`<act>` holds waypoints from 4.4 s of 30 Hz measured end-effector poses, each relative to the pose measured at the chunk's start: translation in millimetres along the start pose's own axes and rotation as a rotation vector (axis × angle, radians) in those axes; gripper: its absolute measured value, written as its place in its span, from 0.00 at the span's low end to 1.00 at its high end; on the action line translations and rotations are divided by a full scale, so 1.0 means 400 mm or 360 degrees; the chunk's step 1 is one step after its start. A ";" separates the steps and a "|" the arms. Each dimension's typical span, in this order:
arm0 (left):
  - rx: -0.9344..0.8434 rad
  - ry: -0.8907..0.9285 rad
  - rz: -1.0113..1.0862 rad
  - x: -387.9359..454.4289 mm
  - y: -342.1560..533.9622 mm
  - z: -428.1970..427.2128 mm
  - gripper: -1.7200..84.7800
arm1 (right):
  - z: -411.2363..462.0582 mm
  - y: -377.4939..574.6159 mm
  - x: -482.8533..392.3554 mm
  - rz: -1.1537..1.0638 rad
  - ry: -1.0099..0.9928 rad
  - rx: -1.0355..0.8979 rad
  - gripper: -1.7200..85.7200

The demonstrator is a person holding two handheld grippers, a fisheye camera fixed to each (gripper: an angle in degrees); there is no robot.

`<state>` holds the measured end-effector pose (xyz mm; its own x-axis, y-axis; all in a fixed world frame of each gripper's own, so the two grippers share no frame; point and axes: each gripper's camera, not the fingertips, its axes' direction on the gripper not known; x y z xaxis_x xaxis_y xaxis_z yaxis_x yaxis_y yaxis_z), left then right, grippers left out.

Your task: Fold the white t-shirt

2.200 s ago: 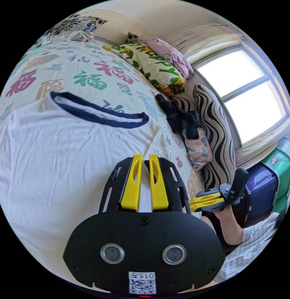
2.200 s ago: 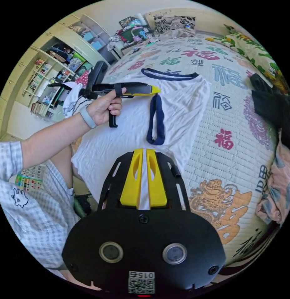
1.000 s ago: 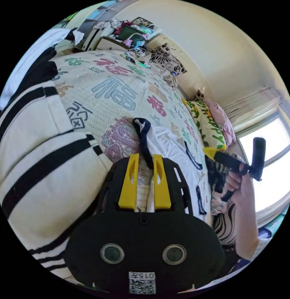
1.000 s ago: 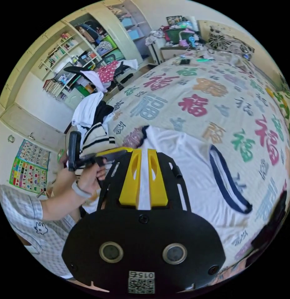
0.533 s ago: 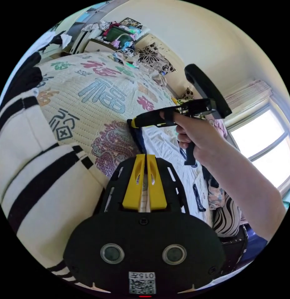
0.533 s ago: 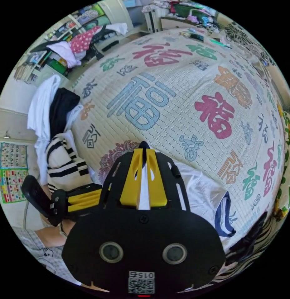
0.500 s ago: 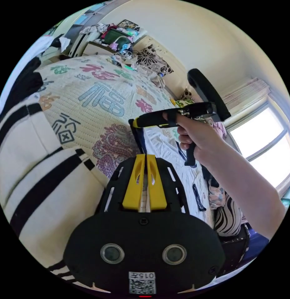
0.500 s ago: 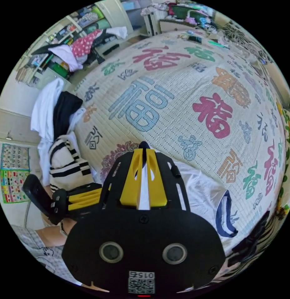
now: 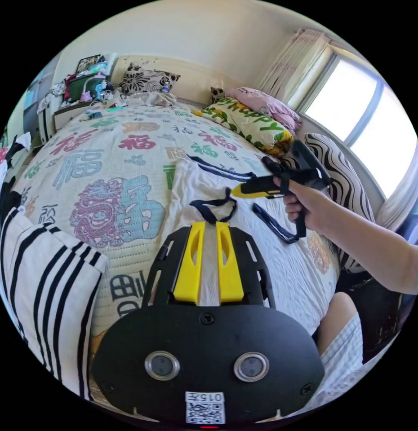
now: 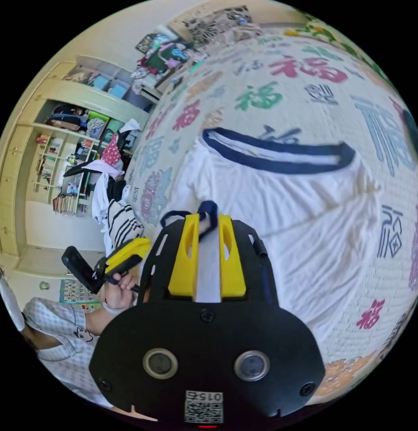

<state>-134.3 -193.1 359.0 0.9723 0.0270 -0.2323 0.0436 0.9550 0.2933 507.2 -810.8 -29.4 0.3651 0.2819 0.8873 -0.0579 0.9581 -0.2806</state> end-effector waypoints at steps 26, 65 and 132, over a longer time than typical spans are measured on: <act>0.0018 0.0110 0.0478 0.059 -0.165 -0.044 0.11 | -0.396 0.116 0.149 -0.0150 0.0188 0.0175 0.08; -0.0613 0.0731 0.0791 0.126 0.170 -0.337 0.02 | -0.641 1.040 -0.078 -0.0519 0.0151 -0.0194 0.01; -0.1003 0.0220 0.0045 0.006 0.600 -0.490 0.08 | -0.054 1.106 0.073 -0.0091 0.0358 -0.0637 0.05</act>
<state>-166.6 93.9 247.0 0.9307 0.0525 -0.3621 -0.1660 0.9425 -0.2900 512.3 -379.9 -135.4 0.5524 0.1688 0.8163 0.3152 0.8643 -0.3920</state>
